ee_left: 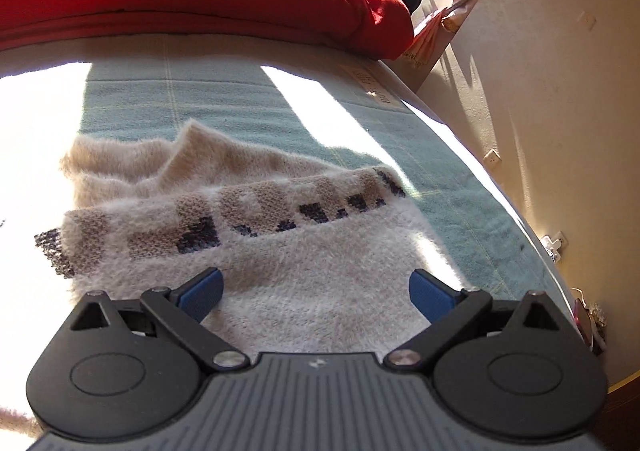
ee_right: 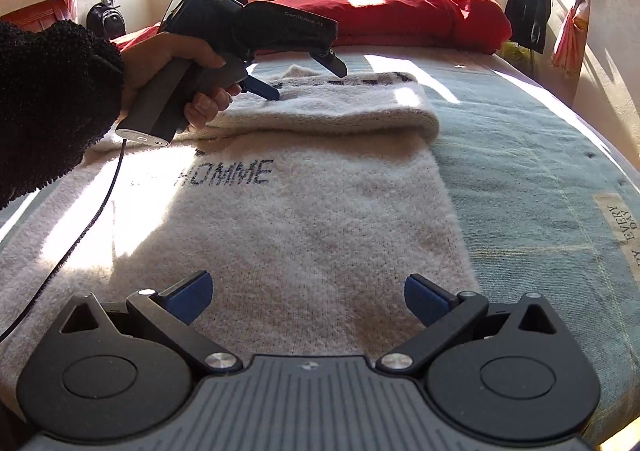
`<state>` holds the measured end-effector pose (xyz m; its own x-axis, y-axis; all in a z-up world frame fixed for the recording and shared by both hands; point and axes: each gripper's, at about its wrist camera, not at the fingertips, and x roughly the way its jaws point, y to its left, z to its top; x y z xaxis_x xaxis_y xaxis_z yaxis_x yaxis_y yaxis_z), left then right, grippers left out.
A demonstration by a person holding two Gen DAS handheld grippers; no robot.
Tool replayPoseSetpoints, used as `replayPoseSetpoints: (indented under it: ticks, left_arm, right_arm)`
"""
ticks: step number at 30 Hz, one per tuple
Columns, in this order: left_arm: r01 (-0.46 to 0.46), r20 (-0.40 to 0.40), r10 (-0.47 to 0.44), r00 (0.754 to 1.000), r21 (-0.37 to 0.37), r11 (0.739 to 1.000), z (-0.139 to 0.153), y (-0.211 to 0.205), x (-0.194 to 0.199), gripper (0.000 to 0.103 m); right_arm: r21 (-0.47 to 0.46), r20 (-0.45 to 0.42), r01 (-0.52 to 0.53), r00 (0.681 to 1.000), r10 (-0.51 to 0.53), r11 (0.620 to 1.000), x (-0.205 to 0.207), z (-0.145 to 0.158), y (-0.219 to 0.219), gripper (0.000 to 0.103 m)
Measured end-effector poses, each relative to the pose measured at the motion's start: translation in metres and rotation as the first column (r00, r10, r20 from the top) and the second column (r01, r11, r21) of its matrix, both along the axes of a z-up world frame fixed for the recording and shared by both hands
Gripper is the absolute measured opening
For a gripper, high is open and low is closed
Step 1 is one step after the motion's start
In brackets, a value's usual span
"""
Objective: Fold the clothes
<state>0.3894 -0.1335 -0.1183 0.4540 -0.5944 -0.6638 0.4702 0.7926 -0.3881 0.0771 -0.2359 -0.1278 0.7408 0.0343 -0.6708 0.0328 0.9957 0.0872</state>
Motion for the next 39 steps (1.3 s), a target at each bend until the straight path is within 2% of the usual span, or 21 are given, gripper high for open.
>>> replayPoseSetpoints:
  ticks: [4, 7, 10, 16, 21, 27, 33, 39]
  left_arm:
    - [-0.073, 0.023, 0.072, 0.997, 0.054, 0.996, 0.005, 0.027, 0.007, 0.099]
    - [-0.135, -0.014, 0.139, 0.99, 0.154, 0.979, -0.008, 0.042, 0.013, 0.099]
    - [-0.134, 0.005, 0.136, 0.991, 0.189, 0.973, -0.006, 0.05, 0.003, 0.099]
    - [-0.059, 0.073, 0.045, 0.996, 0.201, 0.978, 0.032, 0.05, -0.043, 0.099]
    - [-0.002, 0.133, -0.023, 0.991, 0.182, 0.983, 0.061, 0.054, -0.095, 0.099]
    - [-0.035, 0.18, -0.007, 0.984, 0.231, 0.972, 0.075, 0.071, -0.162, 0.099]
    - [-0.12, 0.153, 0.079, 0.985, 0.283, 0.952, 0.077, 0.095, -0.212, 0.099]
    - [-0.17, 0.039, 0.167, 0.985, 0.333, 0.928, 0.04, 0.113, -0.241, 0.099]
  right_arm:
    - [0.002, 0.002, 0.002, 1.0, -0.002, 1.0, 0.0, 0.0, 0.001, 0.103]
    - [-0.003, 0.007, -0.009, 1.0, 0.009, 1.0, 0.0, 0.003, 0.003, 0.103]
    - [-0.004, 0.009, -0.008, 1.0, 0.008, 1.0, -0.001, 0.006, 0.004, 0.103]
    - [0.003, 0.009, 0.012, 1.0, -0.012, 1.0, -0.004, 0.014, 0.003, 0.103]
    - [0.008, 0.01, 0.007, 1.0, -0.007, 1.0, -0.012, 0.023, 0.006, 0.103]
    - [0.021, 0.008, 0.027, 1.0, -0.027, 0.999, -0.02, 0.029, 0.004, 0.103]
    - [0.074, -0.014, 0.038, 0.999, -0.037, 0.997, -0.02, 0.031, 0.0, 0.103]
    - [0.152, -0.054, 0.066, 0.997, -0.058, 0.986, -0.025, 0.023, -0.006, 0.103]
